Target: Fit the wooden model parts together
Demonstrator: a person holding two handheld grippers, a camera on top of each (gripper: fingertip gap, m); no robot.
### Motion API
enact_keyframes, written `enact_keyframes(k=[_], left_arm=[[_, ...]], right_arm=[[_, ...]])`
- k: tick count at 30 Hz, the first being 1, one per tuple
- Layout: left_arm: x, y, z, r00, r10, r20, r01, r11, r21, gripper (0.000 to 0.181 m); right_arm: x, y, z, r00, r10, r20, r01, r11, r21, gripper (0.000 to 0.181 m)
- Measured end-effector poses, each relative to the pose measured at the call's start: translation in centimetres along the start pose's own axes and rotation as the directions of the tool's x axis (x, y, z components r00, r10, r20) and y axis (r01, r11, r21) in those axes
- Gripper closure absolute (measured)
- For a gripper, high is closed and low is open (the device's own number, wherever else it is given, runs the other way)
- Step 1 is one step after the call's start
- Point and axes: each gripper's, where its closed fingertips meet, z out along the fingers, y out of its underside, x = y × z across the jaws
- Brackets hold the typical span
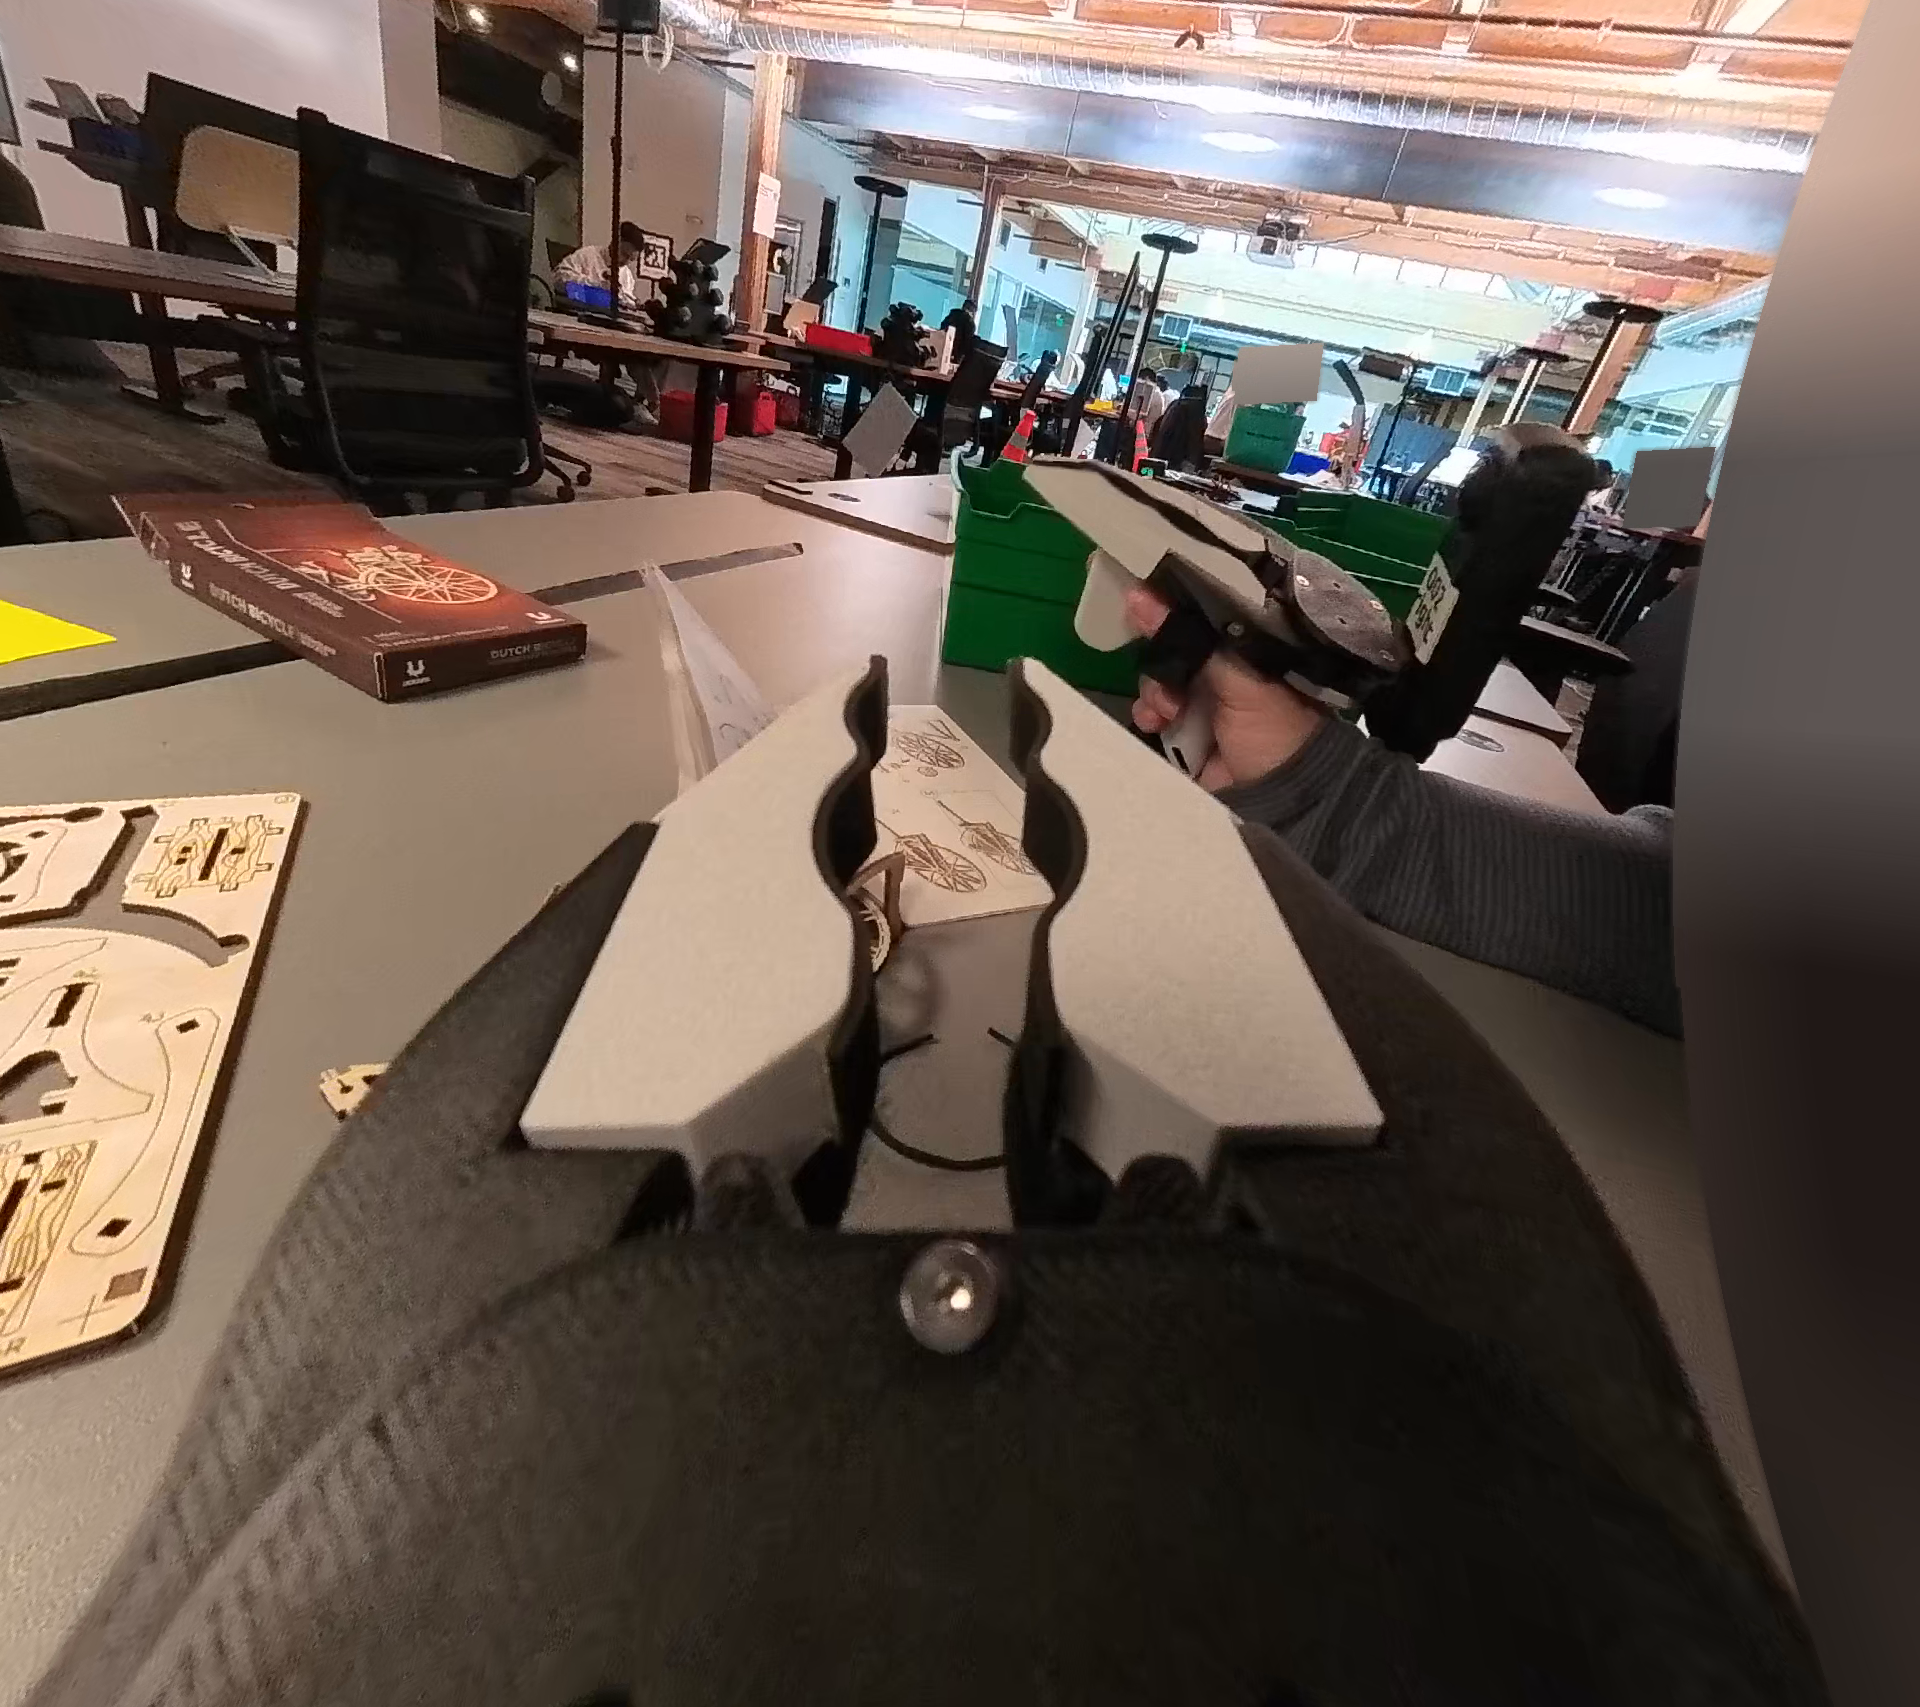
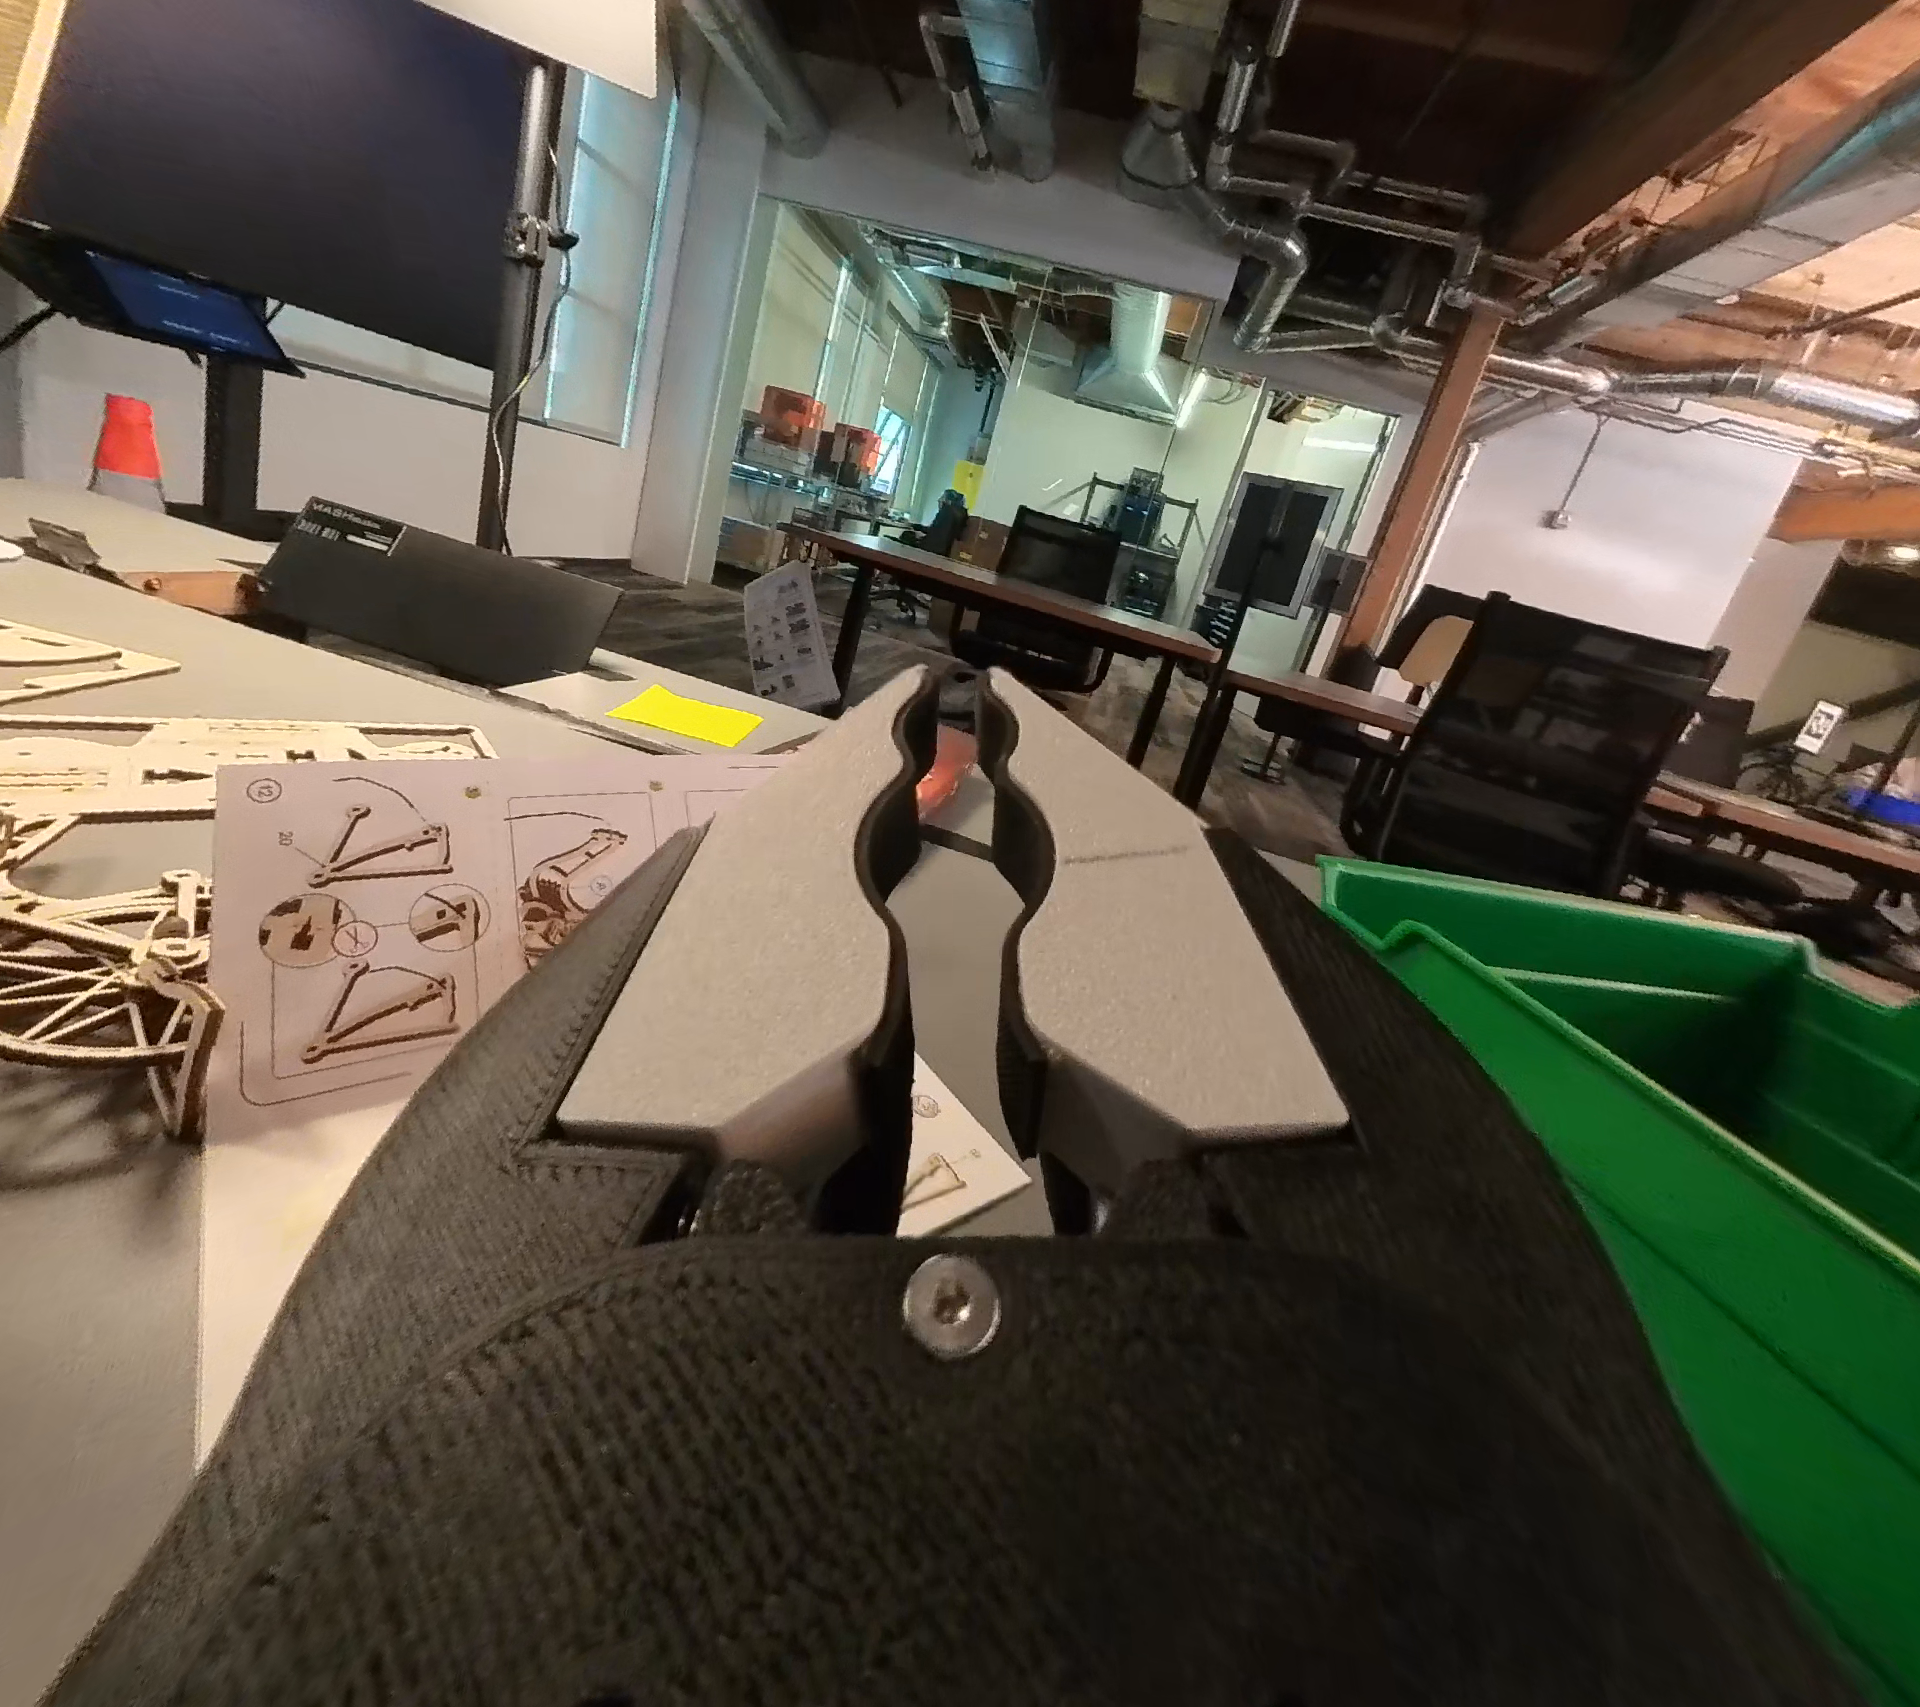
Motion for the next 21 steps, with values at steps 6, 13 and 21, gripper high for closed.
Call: enact_keyframes(k=[6, 13, 21], left_arm=[[0.14, 0.07, 0.06, 1.0, 0.001, -0.007, -0.001, 1.0, -0.004, 0.16], [0.15, 0.06, 0.04, 1.0, -0.011, -0.014, 0.011, 1.0, -0.003, 0.16], [0.18, 0.01, 0.0, 1.0, -0.006, -0.012, 0.006, 1.0, 0.0, 0.161]], right_arm=[[-0.31, 0.08, 0.08, 1.0, -0.017, 0.011, 0.017, 1.0, -0.006, 0.178], [-0.5, 0.15, 0.16, 1.0, -0.021, 0.023, 0.021, 1.0, -0.009, 0.177], [-0.62, 0.21, 0.23, 0.999, -0.018, 0.034, 0.019, 1.0, -0.01, 0.177]])
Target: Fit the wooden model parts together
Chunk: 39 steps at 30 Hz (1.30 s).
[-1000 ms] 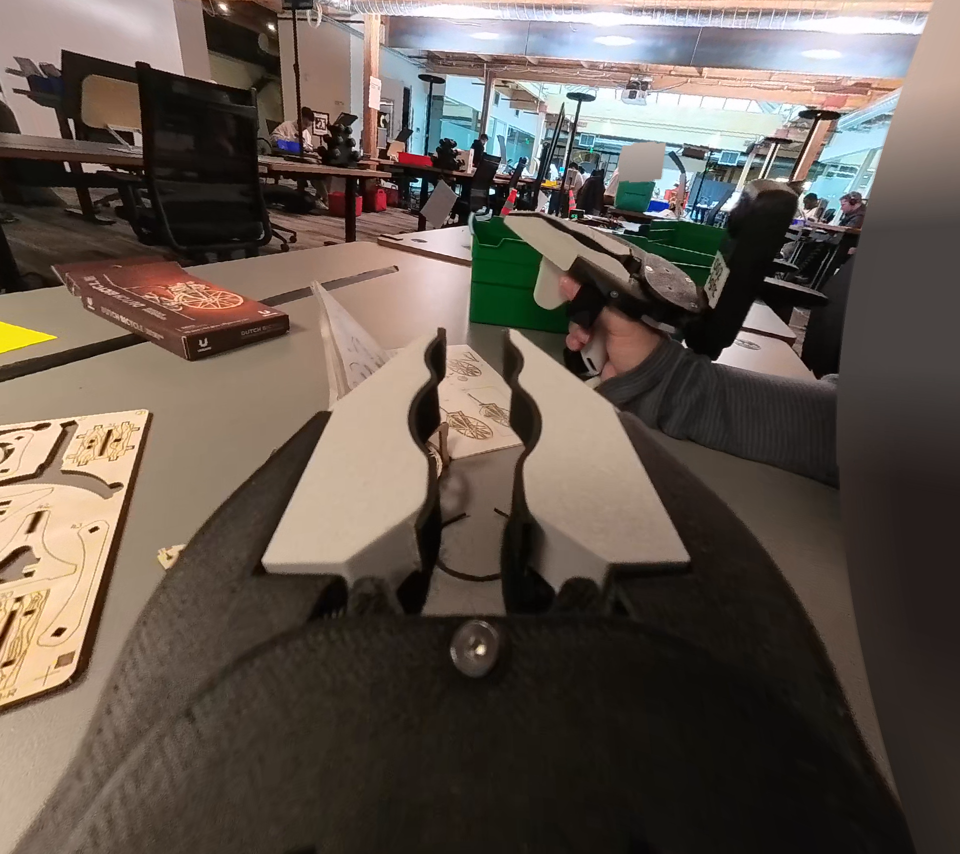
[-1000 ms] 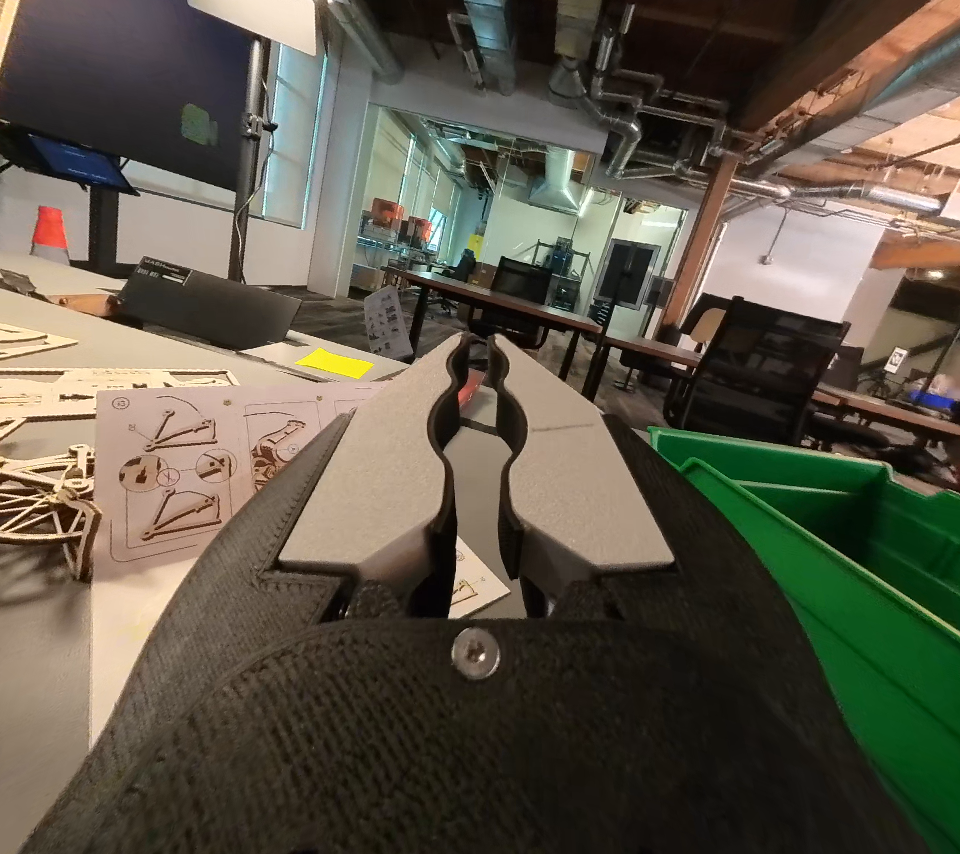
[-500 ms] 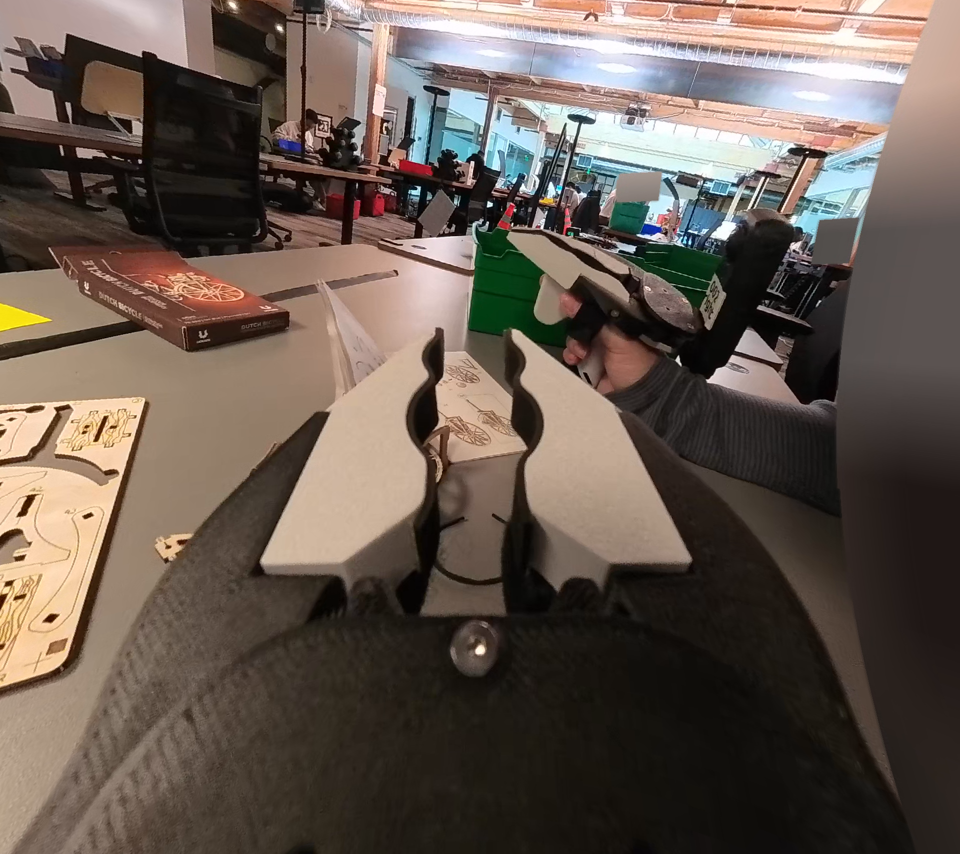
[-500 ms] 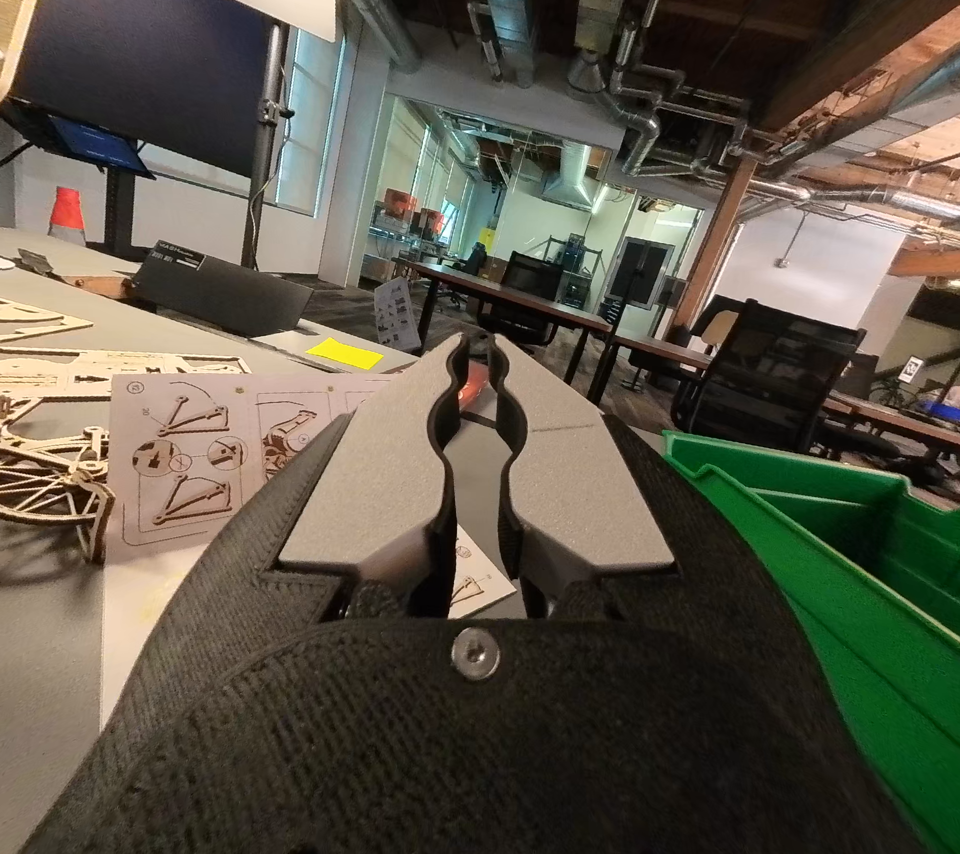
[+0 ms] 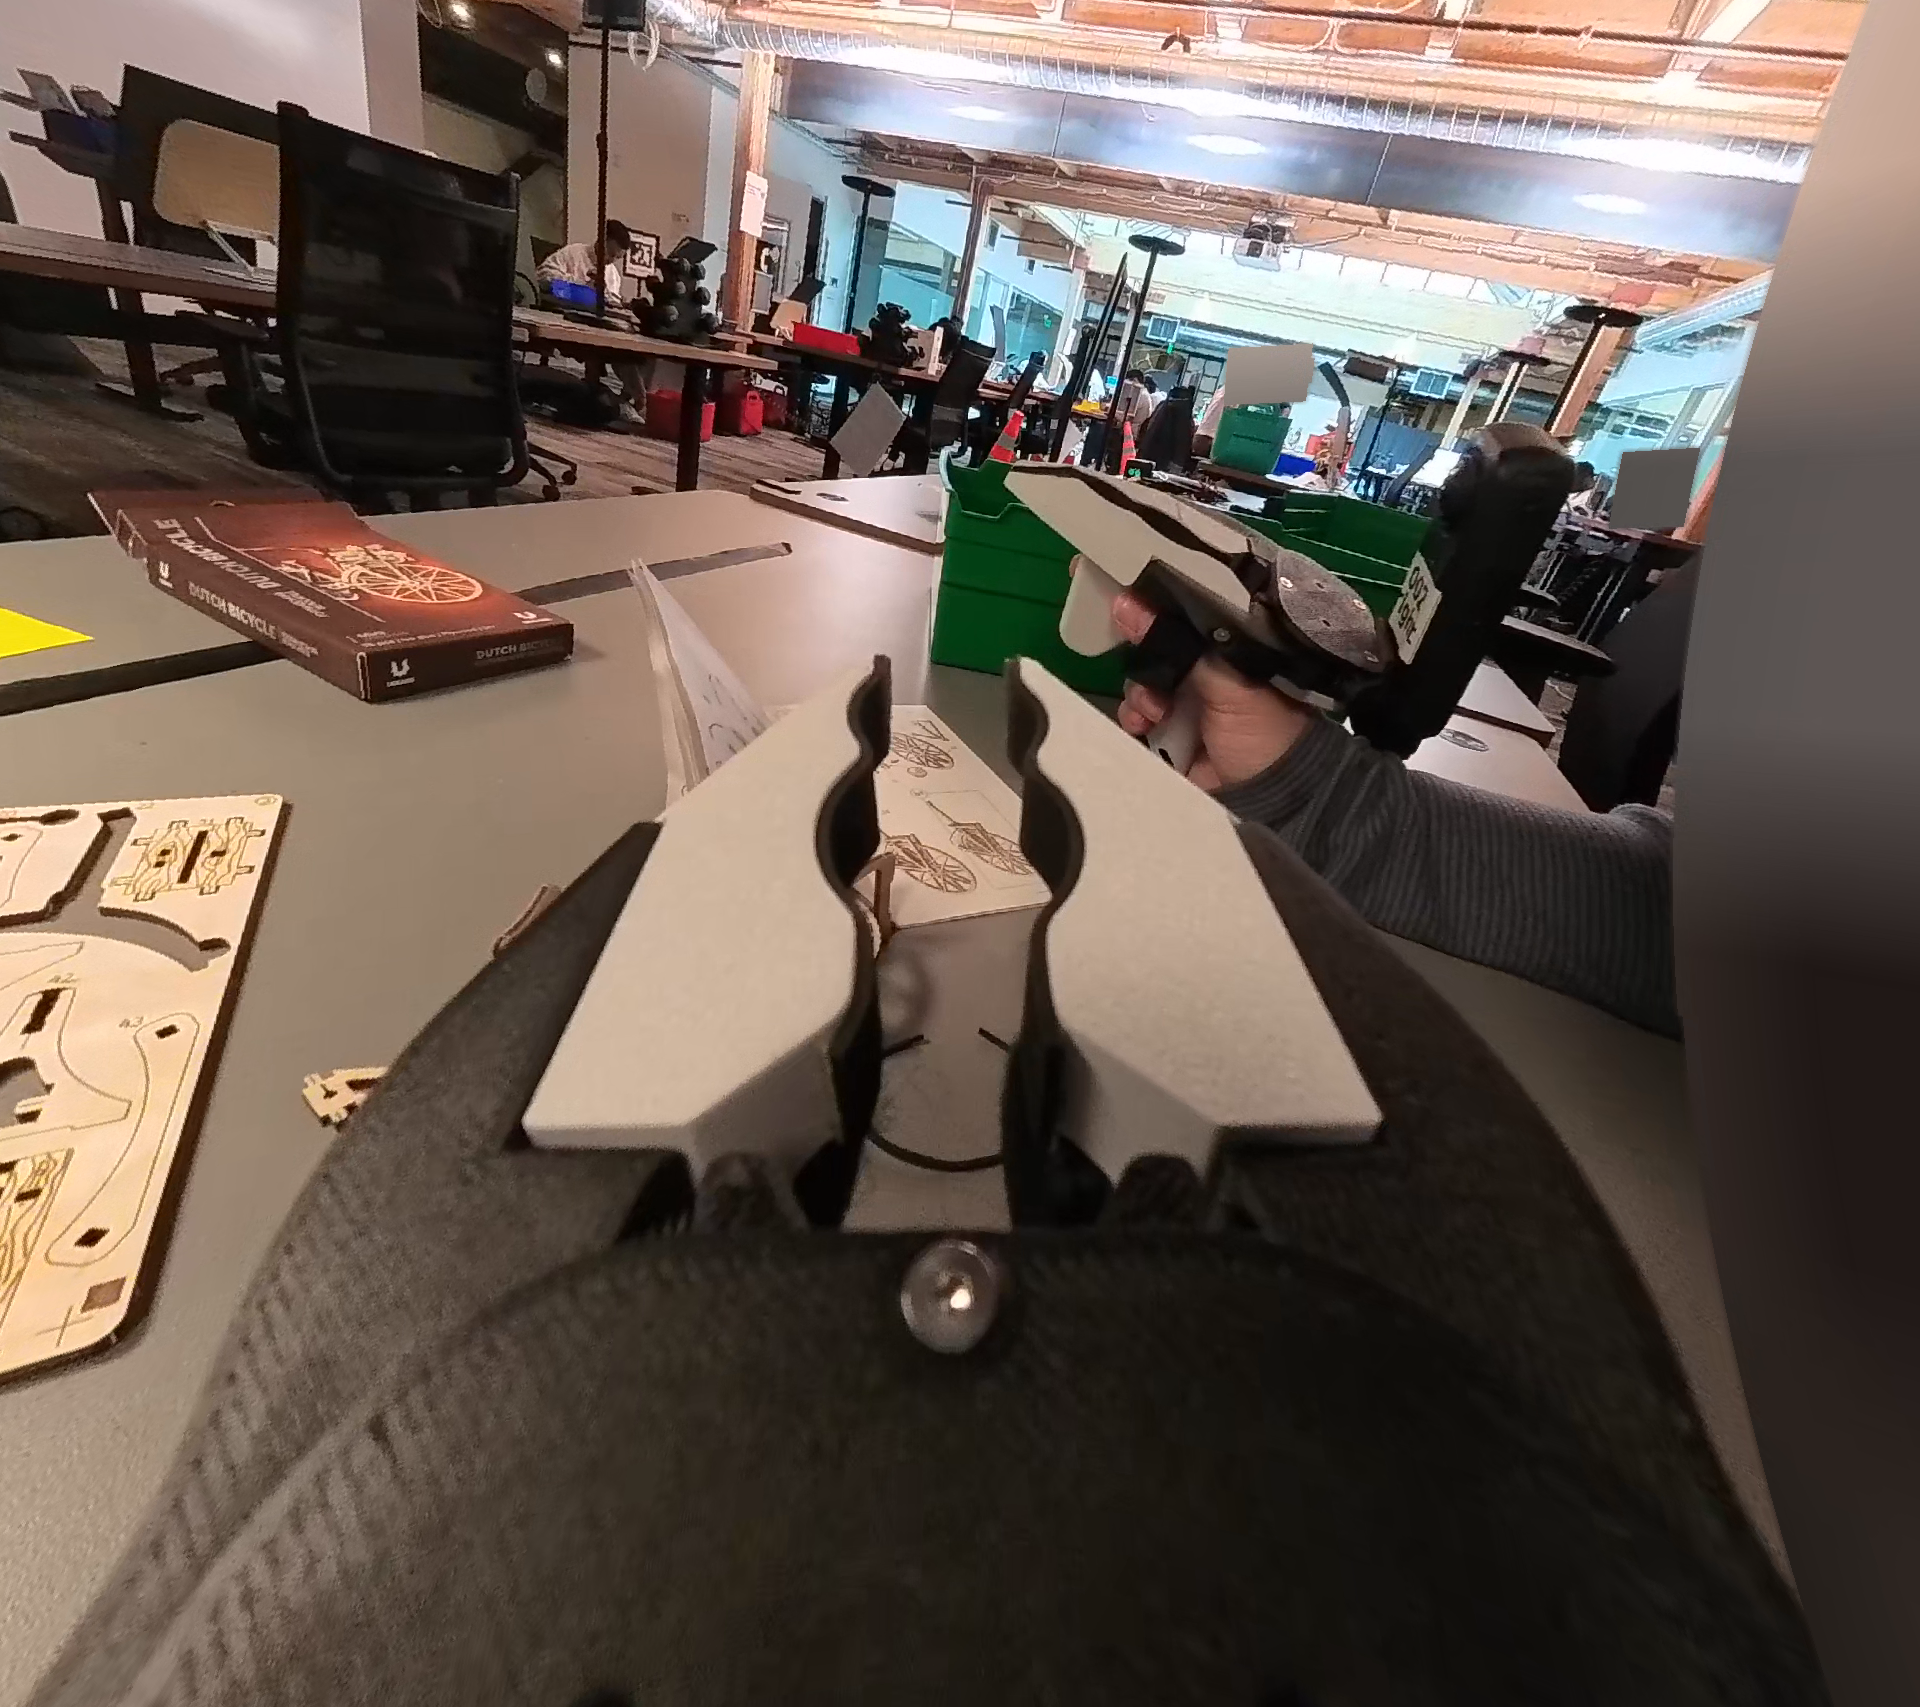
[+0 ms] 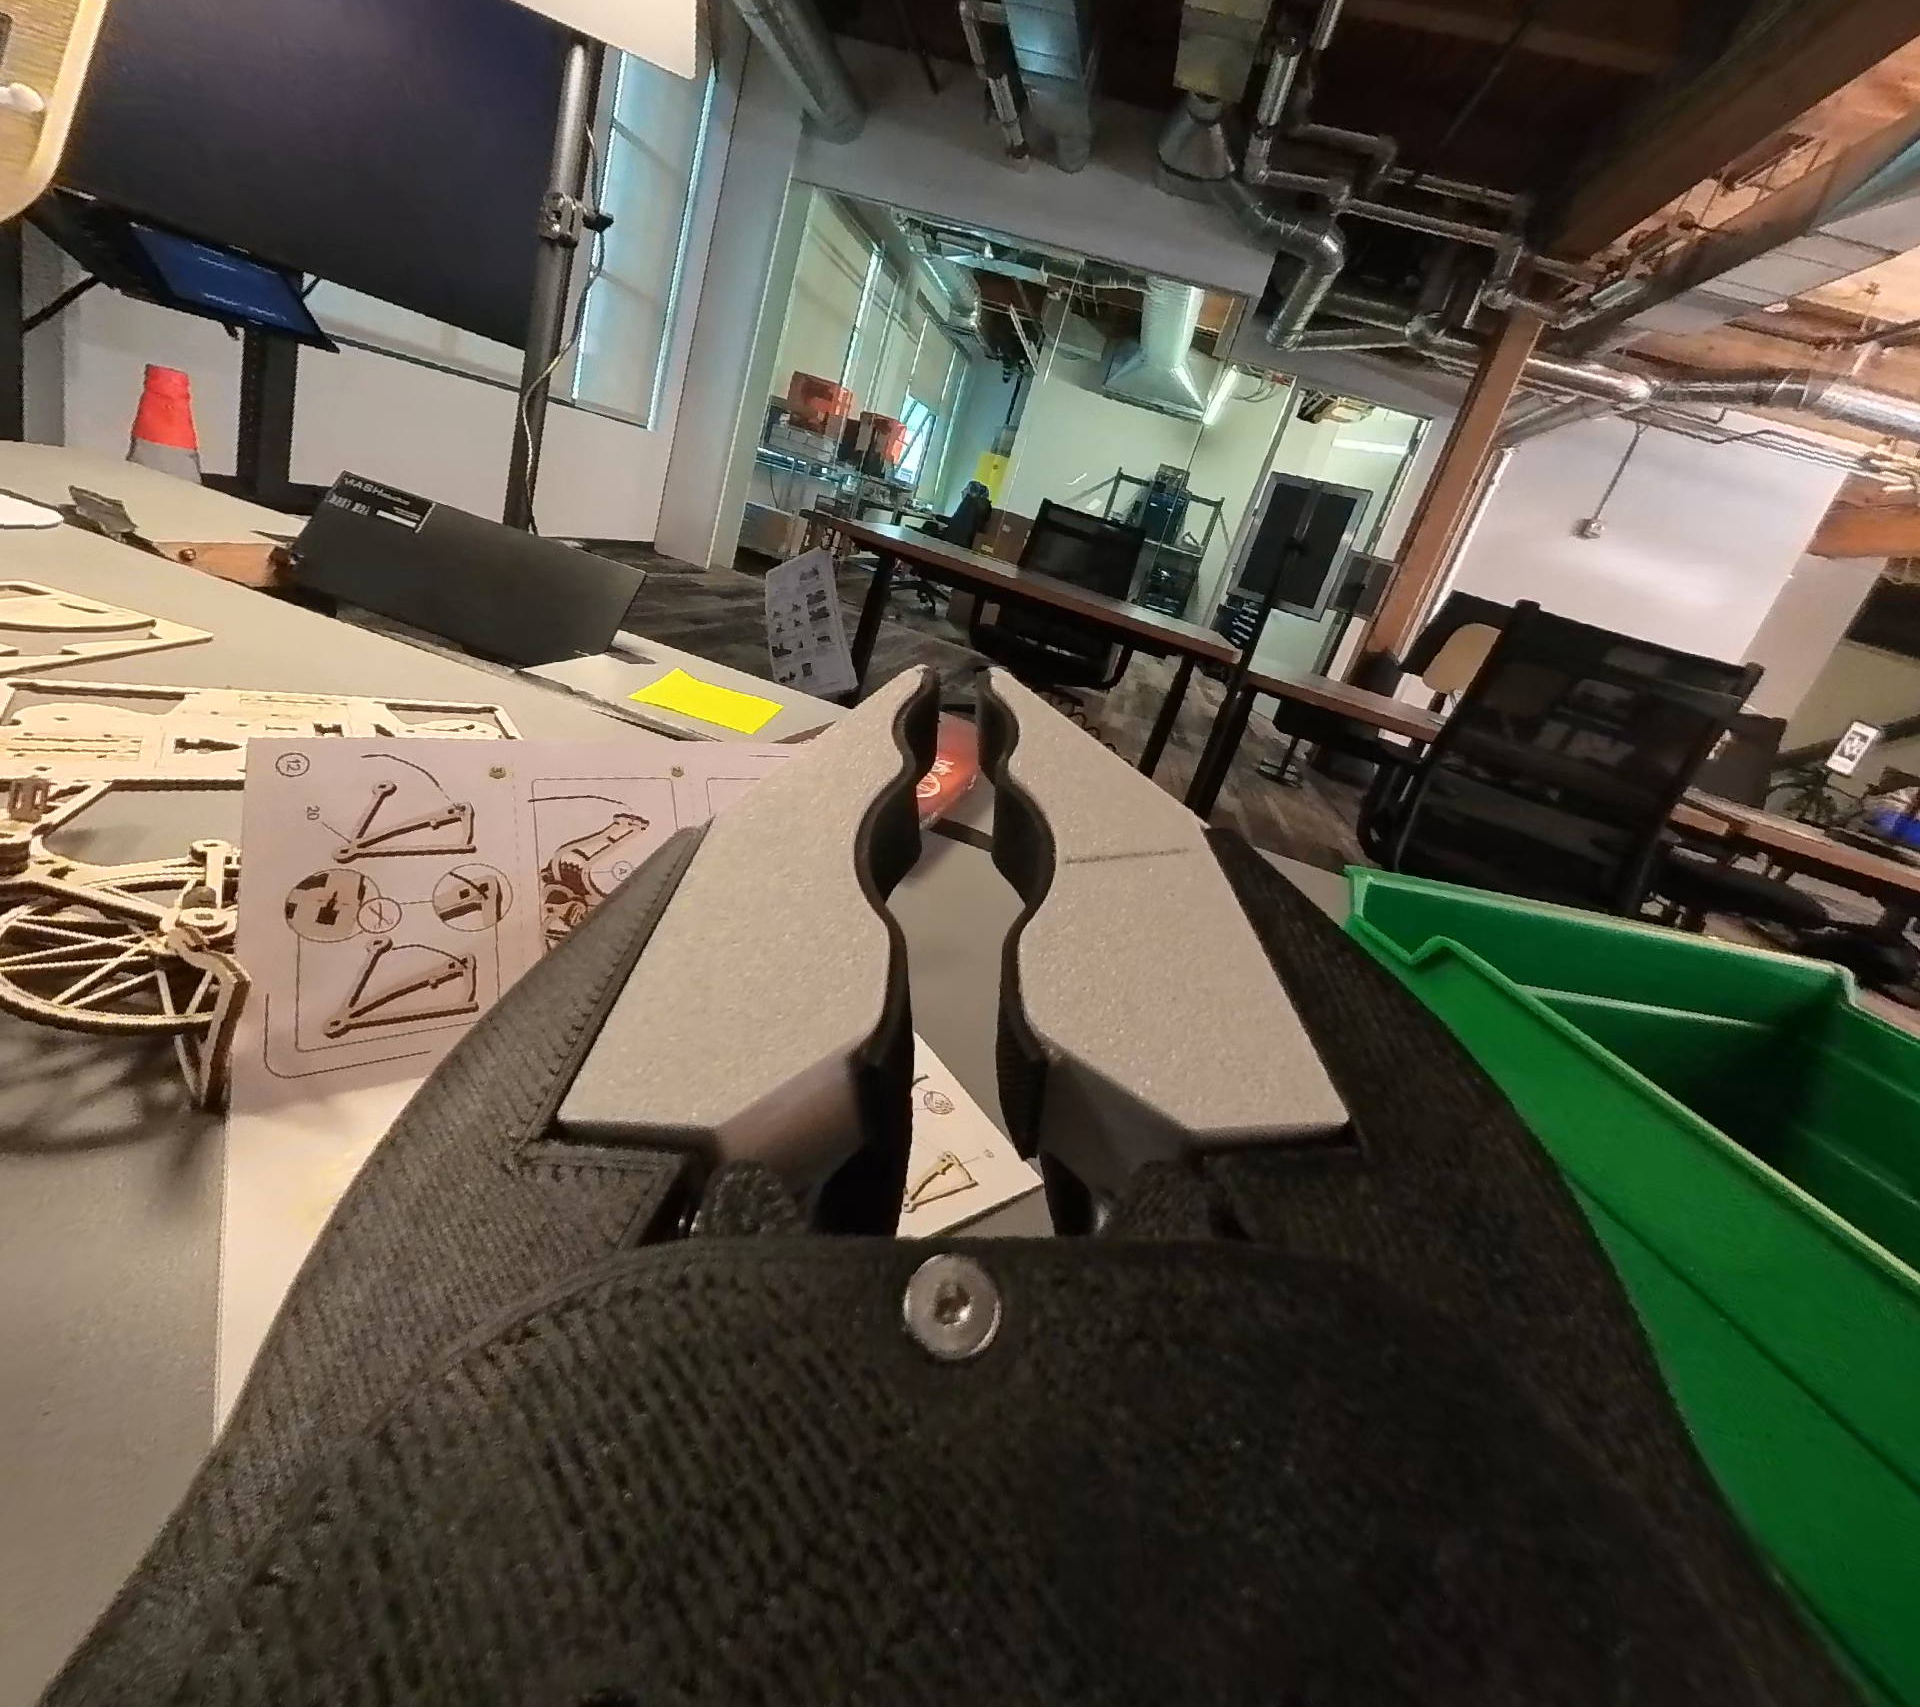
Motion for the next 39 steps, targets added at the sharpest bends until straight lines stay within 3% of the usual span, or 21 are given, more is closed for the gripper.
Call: enact_keyframes(k=[33, 39], left_arm=[[0.1, -0.1, -0.1, 1.0, -0.006, -0.009, 0.006, 1.0, -0.001, 0.161], [2.7, 1.9, 0.8, 0.995, 0.027, -0.099, -0.041, 0.99, -0.132, 0.144]], right_arm=[[-0.2, 0.1, 0.1, 1.0, 0.018, 0.021, -0.018, 1.0, 0.001, 0.178], [-0.4, 0.1, 0.1, 1.0, -0.003, 0.02, 0.003, 1.0, -0.001, 0.177]])
